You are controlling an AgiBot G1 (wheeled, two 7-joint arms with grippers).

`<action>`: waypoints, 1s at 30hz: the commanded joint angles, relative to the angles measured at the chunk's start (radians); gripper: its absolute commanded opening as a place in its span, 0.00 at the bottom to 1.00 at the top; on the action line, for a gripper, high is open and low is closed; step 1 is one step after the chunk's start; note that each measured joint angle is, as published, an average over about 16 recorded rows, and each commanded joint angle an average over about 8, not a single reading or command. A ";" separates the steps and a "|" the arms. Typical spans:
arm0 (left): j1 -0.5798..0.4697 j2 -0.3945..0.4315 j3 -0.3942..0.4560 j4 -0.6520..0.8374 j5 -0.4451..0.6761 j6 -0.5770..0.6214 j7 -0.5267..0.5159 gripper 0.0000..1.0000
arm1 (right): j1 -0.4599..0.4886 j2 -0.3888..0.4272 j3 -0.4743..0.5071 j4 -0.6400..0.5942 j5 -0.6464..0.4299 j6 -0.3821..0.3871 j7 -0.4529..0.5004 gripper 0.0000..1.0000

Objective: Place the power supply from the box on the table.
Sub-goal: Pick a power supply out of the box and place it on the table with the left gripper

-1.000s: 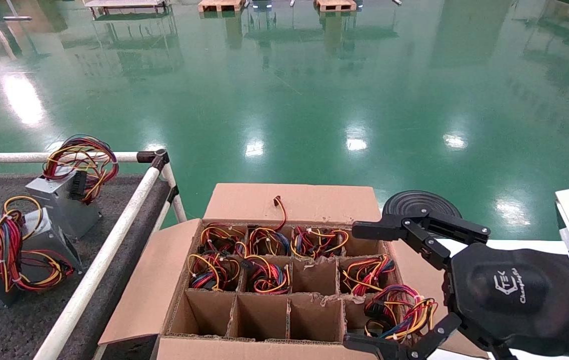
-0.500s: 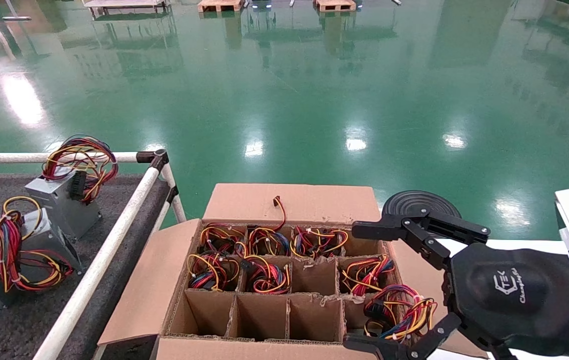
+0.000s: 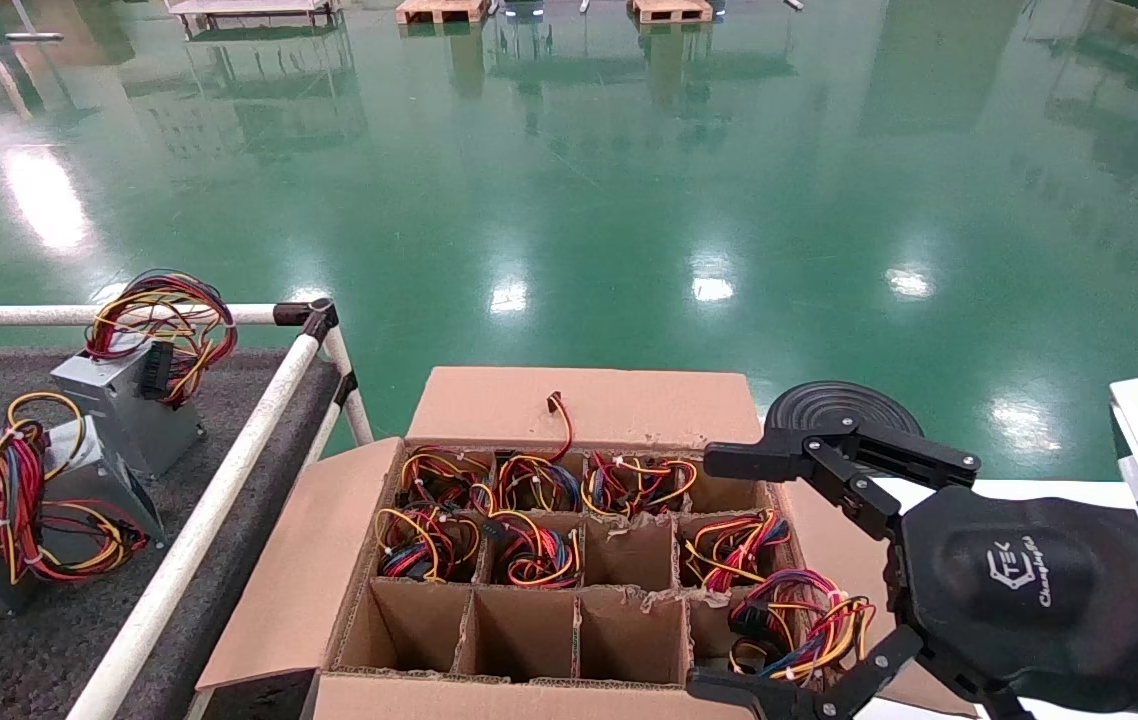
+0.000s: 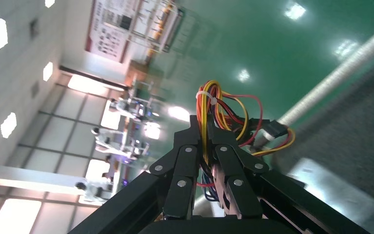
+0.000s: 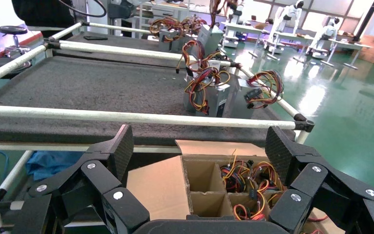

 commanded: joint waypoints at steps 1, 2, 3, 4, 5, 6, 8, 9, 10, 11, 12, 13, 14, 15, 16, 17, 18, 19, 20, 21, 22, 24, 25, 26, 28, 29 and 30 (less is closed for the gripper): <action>0.017 -0.007 -0.001 0.007 -0.002 0.006 -0.004 0.00 | 0.000 0.000 0.000 0.000 0.000 0.000 0.000 1.00; 0.025 -0.010 -0.003 0.010 -0.004 0.008 -0.005 0.00 | 0.000 0.000 0.000 0.000 0.000 0.000 0.000 1.00; 0.034 -0.013 -0.005 0.013 -0.006 0.011 -0.006 0.00 | 0.000 0.000 0.000 0.000 0.000 0.000 0.000 1.00; 0.042 -0.017 -0.007 0.016 -0.008 0.014 -0.007 0.00 | 0.000 0.000 0.000 0.000 0.000 0.000 0.000 1.00; 0.050 -0.020 -0.009 0.018 -0.010 0.017 -0.008 0.00 | 0.000 0.000 0.000 0.000 0.000 0.000 0.000 1.00; 0.058 -0.023 -0.011 0.020 -0.012 0.020 -0.008 0.00 | 0.000 0.000 0.000 0.000 0.000 0.000 0.000 1.00; 0.071 -0.029 -0.016 0.023 -0.017 0.026 -0.009 0.00 | 0.000 0.000 0.000 0.000 0.000 0.000 0.000 1.00; 0.077 -0.032 -0.018 0.025 -0.019 0.029 -0.009 0.00 | 0.000 0.000 0.000 0.000 0.000 0.000 0.000 1.00; 0.083 -0.035 -0.020 0.026 -0.021 0.031 -0.009 0.00 | 0.000 0.000 0.000 0.000 0.000 0.000 0.000 1.00; 0.088 -0.038 -0.022 0.027 -0.023 0.034 -0.009 0.00 | 0.000 0.000 0.000 0.000 0.000 0.000 0.000 1.00; 0.093 -0.040 -0.024 0.027 -0.024 0.037 -0.009 0.00 | 0.000 0.000 0.000 0.000 0.000 0.000 0.000 1.00; 0.098 -0.042 -0.025 0.028 -0.026 0.040 -0.009 0.00 | 0.000 0.000 0.000 0.000 0.000 0.000 0.000 1.00; 0.102 -0.044 -0.027 0.029 -0.028 0.042 -0.008 0.00 | 0.000 0.000 0.000 0.000 0.000 0.000 0.000 1.00; 0.107 -0.045 -0.029 0.029 -0.029 0.045 -0.008 0.00 | 0.000 0.000 0.000 0.000 0.000 0.000 0.000 1.00; 0.112 -0.047 -0.030 0.030 -0.031 0.047 -0.008 0.00 | 0.000 0.000 0.000 0.000 0.000 0.000 0.000 1.00; 0.116 -0.048 -0.032 0.030 -0.033 0.050 -0.007 0.00 | 0.000 0.000 0.000 0.000 0.000 0.000 0.000 1.00; 0.121 -0.050 -0.034 0.030 -0.034 0.053 -0.007 0.00 | 0.000 0.000 0.000 0.000 0.000 0.000 0.000 1.00; 0.127 -0.051 -0.036 0.030 -0.037 0.055 -0.006 0.00 | 0.000 0.000 0.000 0.000 0.000 0.000 0.000 1.00; 0.132 -0.052 -0.039 0.030 -0.039 0.058 -0.006 0.00 | 0.000 0.000 0.000 0.000 0.000 0.000 0.000 1.00; 0.137 -0.053 -0.041 0.030 -0.041 0.061 -0.005 0.00 | 0.000 0.000 0.000 0.000 0.000 0.000 0.000 1.00; 0.143 -0.055 -0.044 0.030 -0.043 0.064 -0.004 0.00 | 0.000 0.000 0.000 0.000 0.000 0.000 0.000 1.00; 0.154 -0.058 -0.049 0.029 -0.048 0.070 -0.002 0.00 | 0.000 0.000 0.000 0.000 0.000 0.000 0.000 1.00; 0.160 -0.059 -0.052 0.028 -0.051 0.073 -0.001 0.00 | 0.000 0.000 0.000 0.000 0.000 0.000 0.000 1.00; 0.166 -0.061 -0.055 0.027 -0.054 0.076 0.000 0.00 | 0.000 0.000 0.000 0.000 0.000 0.000 0.000 1.00; 0.178 -0.065 -0.062 0.026 -0.060 0.083 0.002 0.00 | 0.000 0.000 0.000 0.000 0.000 0.000 0.000 1.00; 0.185 -0.067 -0.065 0.024 -0.064 0.086 0.004 0.00 | 0.000 0.000 0.000 0.000 0.000 0.000 0.000 1.00; 0.192 -0.070 -0.069 0.023 -0.067 0.090 0.005 0.00 | 0.000 0.000 0.000 0.000 0.000 0.000 0.000 1.00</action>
